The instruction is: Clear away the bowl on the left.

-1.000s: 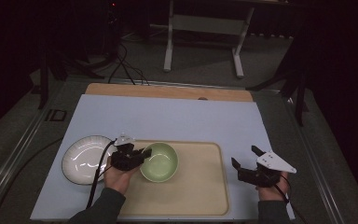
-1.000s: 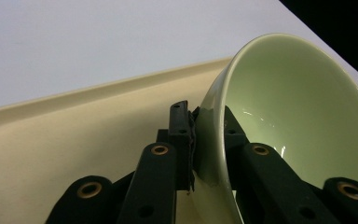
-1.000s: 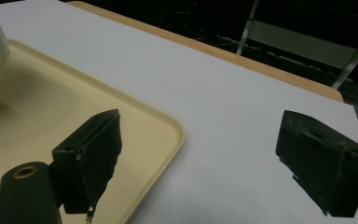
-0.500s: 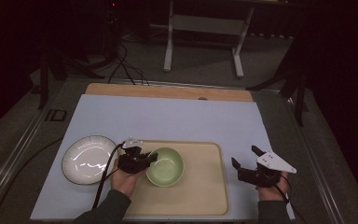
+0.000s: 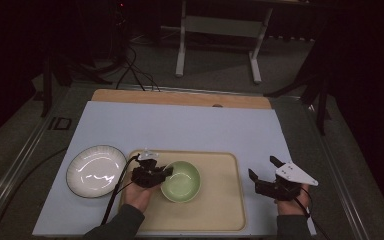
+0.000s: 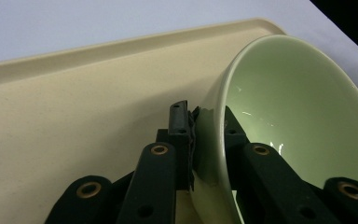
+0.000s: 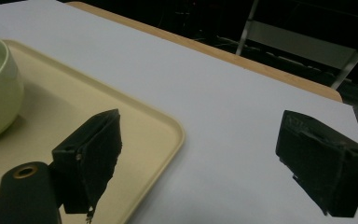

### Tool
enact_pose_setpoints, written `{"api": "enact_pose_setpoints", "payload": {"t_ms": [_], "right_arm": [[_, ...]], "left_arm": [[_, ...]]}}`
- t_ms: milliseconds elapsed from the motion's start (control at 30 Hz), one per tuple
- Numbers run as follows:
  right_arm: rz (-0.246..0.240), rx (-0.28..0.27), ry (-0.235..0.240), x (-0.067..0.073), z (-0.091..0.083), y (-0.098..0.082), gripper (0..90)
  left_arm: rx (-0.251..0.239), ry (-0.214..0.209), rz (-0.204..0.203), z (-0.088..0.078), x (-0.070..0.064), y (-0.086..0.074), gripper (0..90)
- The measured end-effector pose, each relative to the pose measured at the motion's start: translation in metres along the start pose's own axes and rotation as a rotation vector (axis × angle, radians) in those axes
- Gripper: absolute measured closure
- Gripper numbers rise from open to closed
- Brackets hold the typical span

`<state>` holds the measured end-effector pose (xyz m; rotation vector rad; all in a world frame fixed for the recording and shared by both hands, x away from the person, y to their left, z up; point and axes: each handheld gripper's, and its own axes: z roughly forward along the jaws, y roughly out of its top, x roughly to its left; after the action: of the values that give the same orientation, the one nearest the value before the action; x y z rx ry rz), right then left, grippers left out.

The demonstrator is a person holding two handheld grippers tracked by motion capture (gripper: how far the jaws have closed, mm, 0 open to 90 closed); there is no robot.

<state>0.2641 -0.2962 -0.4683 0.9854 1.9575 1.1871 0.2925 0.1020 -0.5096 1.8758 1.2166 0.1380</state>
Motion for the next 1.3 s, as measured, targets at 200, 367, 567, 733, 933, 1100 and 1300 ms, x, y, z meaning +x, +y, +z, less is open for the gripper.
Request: {"api": "enact_pose_setpoints", "payload": {"t_ms": [200, 367, 567, 733, 933, 1100, 1300], "right_arm": [[0.000, 0.000, 0.000, 0.000, 0.000, 0.000, 13.7], [-0.001, 0.001, -0.001, 0.000, 0.000, 0.000, 13.7], [0.000, 0.000, 0.000, 0.000, 0.000, 0.000, 13.7], [0.000, 0.000, 0.001, 0.000, 0.000, 0.000, 13.7], [0.002, -0.002, 0.001, 0.000, -0.001, 0.000, 13.7], [0.004, -0.004, 0.001, 0.000, -0.001, 0.000, 13.7], [0.004, -0.007, 0.002, 0.000, -0.001, 0.000, 13.6]], "left_arm": [[-0.001, -0.003, -0.011, 0.003, 0.000, -0.001, 81.6], [-0.006, 0.012, -0.001, 0.007, 0.001, -0.002, 81.8], [-0.004, 0.022, 0.003, 0.010, 0.002, -0.002, 81.7], [-0.013, 0.021, 0.002, 0.010, 0.004, -0.001, 73.8], [-0.020, -0.017, -0.031, 0.004, 0.008, 0.003, 60.1], [-0.043, -0.015, -0.032, -0.009, 0.010, 0.010, 52.7], [-0.065, 0.030, 0.021, -0.034, 0.013, 0.020, 45.7]]}}
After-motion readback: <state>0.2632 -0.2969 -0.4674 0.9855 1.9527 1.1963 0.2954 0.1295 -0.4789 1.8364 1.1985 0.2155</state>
